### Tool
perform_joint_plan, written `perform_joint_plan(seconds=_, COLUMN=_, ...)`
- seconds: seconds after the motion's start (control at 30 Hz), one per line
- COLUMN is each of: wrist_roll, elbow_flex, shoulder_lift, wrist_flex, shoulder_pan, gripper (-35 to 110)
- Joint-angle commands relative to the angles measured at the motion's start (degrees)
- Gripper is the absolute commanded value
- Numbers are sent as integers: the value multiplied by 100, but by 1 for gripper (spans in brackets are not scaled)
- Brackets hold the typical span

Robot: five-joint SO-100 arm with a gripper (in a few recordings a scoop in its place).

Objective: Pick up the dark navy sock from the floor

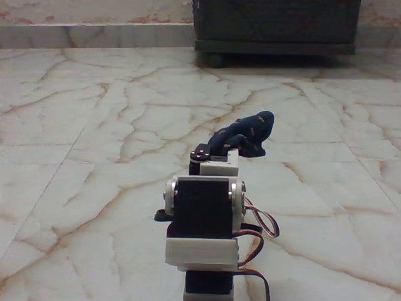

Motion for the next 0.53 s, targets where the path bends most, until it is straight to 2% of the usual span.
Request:
perform_joint_plan(seconds=0.0, wrist_roll=62, elbow_flex=-9, shoulder_lift=149, wrist_flex=-44, shoulder_pan=18, gripper=0)
perform_joint_plan(seconds=0.5, wrist_roll=62, elbow_flex=-9, shoulder_lift=149, wrist_flex=-18, shoulder_pan=9, gripper=0)
